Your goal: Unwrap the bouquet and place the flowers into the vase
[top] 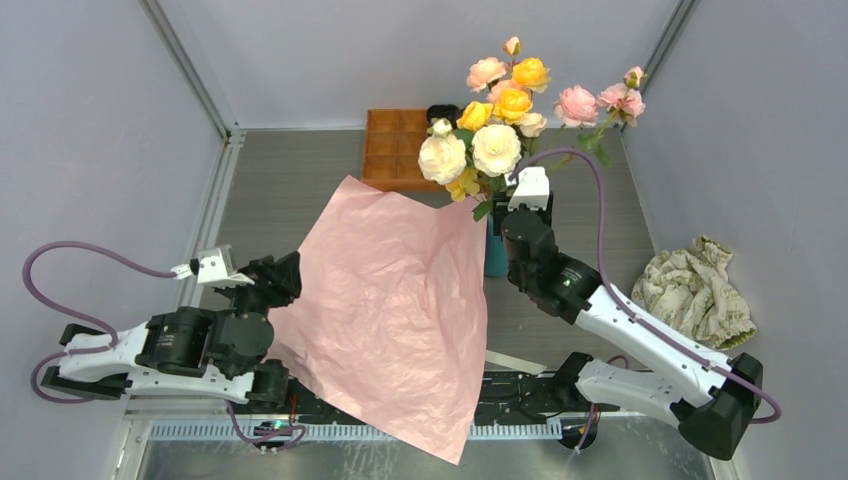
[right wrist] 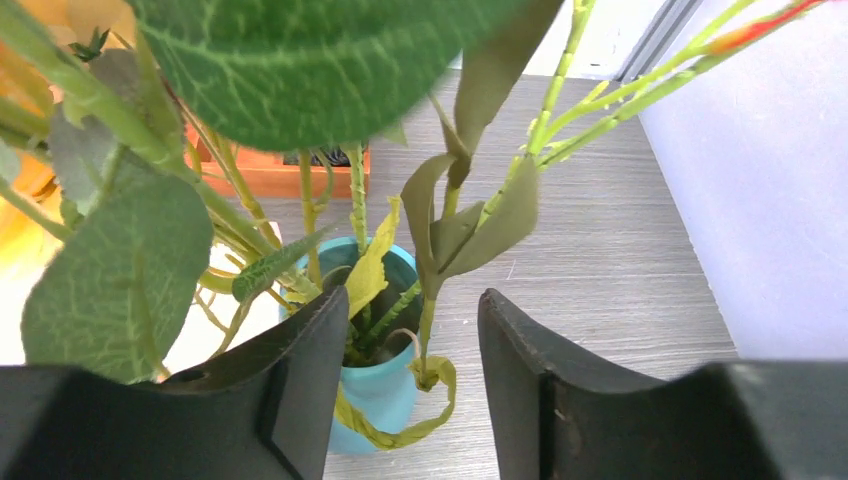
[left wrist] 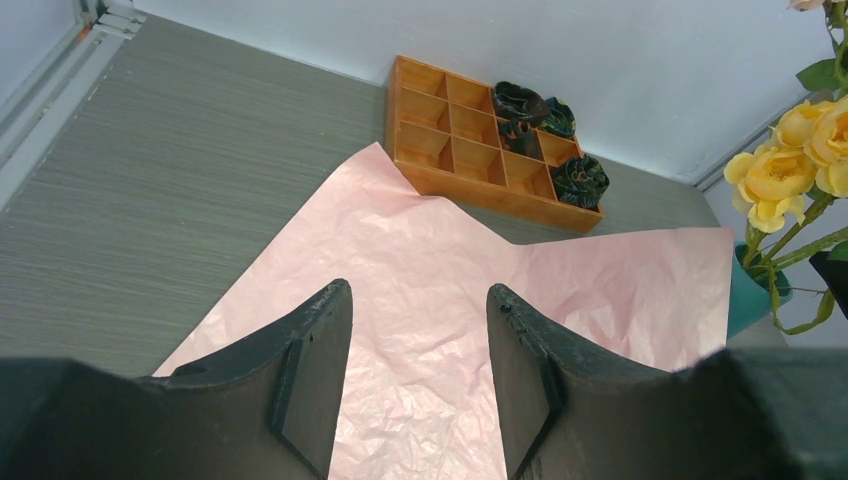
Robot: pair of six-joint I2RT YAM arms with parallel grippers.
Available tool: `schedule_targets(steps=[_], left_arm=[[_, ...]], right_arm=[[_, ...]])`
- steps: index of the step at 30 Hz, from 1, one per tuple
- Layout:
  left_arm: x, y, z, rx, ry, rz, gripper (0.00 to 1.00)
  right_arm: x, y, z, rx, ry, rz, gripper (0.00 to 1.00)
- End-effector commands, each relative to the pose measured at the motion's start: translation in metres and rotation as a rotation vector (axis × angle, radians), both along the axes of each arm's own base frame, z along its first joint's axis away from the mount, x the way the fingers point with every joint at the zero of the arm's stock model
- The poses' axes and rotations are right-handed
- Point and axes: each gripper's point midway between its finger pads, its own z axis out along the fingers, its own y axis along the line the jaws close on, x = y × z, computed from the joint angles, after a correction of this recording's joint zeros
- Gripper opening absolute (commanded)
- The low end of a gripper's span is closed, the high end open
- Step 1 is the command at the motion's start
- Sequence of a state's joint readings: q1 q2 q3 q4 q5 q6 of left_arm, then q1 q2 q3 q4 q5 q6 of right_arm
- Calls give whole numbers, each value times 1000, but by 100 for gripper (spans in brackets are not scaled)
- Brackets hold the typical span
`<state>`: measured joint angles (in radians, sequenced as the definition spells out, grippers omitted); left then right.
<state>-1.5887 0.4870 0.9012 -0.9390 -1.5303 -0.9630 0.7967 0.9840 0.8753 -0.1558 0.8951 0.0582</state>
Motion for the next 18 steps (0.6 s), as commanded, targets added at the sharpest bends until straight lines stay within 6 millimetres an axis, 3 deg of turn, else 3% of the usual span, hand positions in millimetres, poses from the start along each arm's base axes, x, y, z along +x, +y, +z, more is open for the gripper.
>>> schedule_targets(steps=[1,5,7,11,18], left_arm=[[4,12,13,-46,-55,95,53],[4,10,14,-37,-57,97,53],[3,9,14,-35,-57,96,53],[4,9,14,-34,-58,98,53],[3,6,14,-31,-56,95,53]], right_arm=[[-8,-5,33,81,-48,12,59],[-19,-8,53,136,-59,44,68],[-26,-11,67,177,-75,59,79],[-42,-24,93,241,-113,73,89],[-80,-49,142,395,-204,137,92]])
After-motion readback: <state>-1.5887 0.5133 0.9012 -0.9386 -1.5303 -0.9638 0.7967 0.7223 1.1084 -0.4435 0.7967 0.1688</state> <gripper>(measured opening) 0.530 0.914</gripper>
